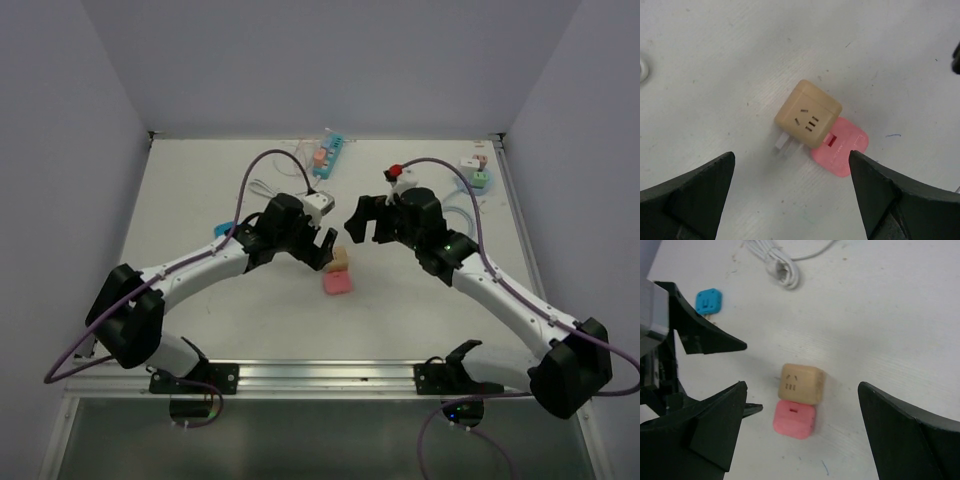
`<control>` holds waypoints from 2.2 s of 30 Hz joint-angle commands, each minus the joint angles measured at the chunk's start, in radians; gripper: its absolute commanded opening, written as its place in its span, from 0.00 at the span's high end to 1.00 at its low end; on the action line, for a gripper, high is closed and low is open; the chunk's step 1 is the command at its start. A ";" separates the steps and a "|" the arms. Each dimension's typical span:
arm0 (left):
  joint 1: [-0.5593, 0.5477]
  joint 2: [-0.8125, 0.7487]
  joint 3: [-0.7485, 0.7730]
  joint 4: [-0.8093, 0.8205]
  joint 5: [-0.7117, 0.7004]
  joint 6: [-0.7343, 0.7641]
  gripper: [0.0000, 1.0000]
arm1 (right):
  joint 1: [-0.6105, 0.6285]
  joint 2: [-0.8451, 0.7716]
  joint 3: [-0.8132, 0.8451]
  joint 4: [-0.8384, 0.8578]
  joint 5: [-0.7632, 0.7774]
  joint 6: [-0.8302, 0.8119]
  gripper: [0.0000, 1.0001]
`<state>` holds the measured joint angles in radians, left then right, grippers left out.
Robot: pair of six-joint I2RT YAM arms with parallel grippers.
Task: Pull the plug off the socket
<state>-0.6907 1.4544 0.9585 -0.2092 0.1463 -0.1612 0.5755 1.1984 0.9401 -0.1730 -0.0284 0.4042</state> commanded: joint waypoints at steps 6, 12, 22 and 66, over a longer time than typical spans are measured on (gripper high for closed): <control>-0.101 0.211 0.250 -0.120 -0.036 0.336 0.00 | -0.008 -0.290 -0.223 -0.063 0.396 0.074 0.02; -0.102 0.342 0.358 -0.228 -0.001 0.411 0.02 | -0.008 -0.477 -0.326 -0.034 0.548 0.105 0.01; -0.101 0.466 0.467 -0.309 0.019 0.419 0.15 | -0.008 -0.511 -0.365 -0.016 0.565 0.085 0.01; 0.049 -0.081 -0.004 0.113 -0.244 -0.253 1.00 | 0.014 0.270 -0.158 0.553 -0.392 0.297 0.22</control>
<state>-0.6510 1.4151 0.9585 -0.1932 -0.0704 -0.3759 0.5838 1.4490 0.7387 0.2966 -0.3656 0.6735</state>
